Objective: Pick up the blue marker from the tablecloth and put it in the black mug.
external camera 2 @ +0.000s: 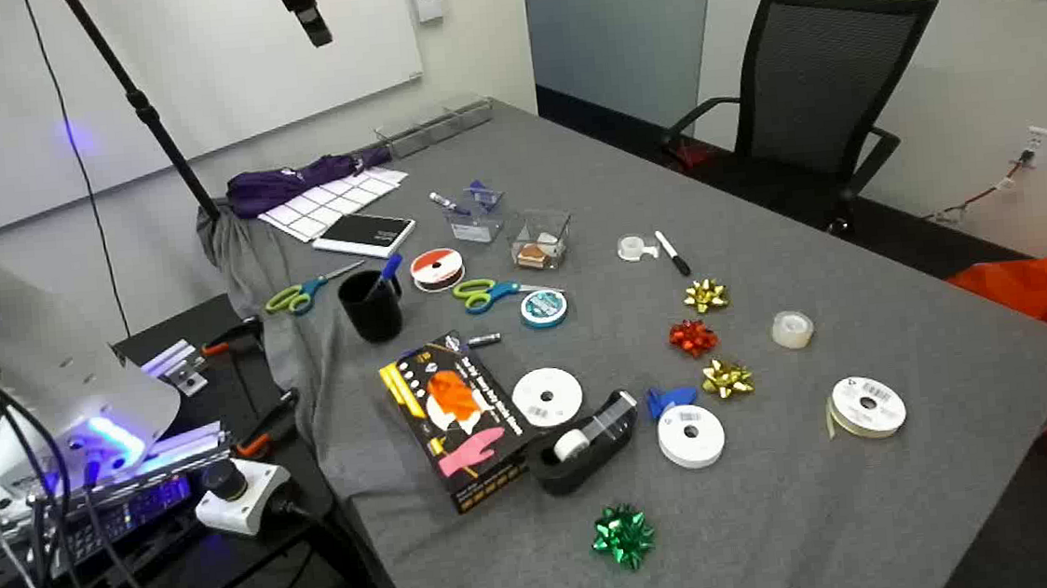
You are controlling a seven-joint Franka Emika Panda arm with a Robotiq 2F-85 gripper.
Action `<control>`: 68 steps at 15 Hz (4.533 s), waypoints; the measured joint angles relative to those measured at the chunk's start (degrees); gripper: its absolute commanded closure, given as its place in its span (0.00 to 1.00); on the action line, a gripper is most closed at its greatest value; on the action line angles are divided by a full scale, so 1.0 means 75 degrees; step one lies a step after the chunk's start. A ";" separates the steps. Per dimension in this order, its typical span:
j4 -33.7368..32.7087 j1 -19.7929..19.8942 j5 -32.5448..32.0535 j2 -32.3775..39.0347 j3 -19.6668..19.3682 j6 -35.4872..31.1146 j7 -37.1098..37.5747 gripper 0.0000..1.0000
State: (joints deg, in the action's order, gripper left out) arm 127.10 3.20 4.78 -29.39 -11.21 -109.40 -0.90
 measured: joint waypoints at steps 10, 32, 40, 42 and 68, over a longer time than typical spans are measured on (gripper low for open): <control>0.0117 0.0331 -0.0499 0.0551 0.0309 -0.0530 0.1244 0.00; 0.0294 0.0859 -0.1873 0.3898 -0.0028 -0.3070 0.0568 0.00; 0.0182 0.0855 -0.1510 0.4849 -0.0023 -0.2759 0.0332 0.00; 0.0023 0.0857 -0.1213 0.5346 -0.0021 -0.2722 0.0061 0.00; -0.2154 0.1197 0.0323 0.8697 0.0156 -0.2437 -0.0140 0.00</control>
State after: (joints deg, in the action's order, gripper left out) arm 110.94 12.18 7.20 35.84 -10.04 -127.69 -1.94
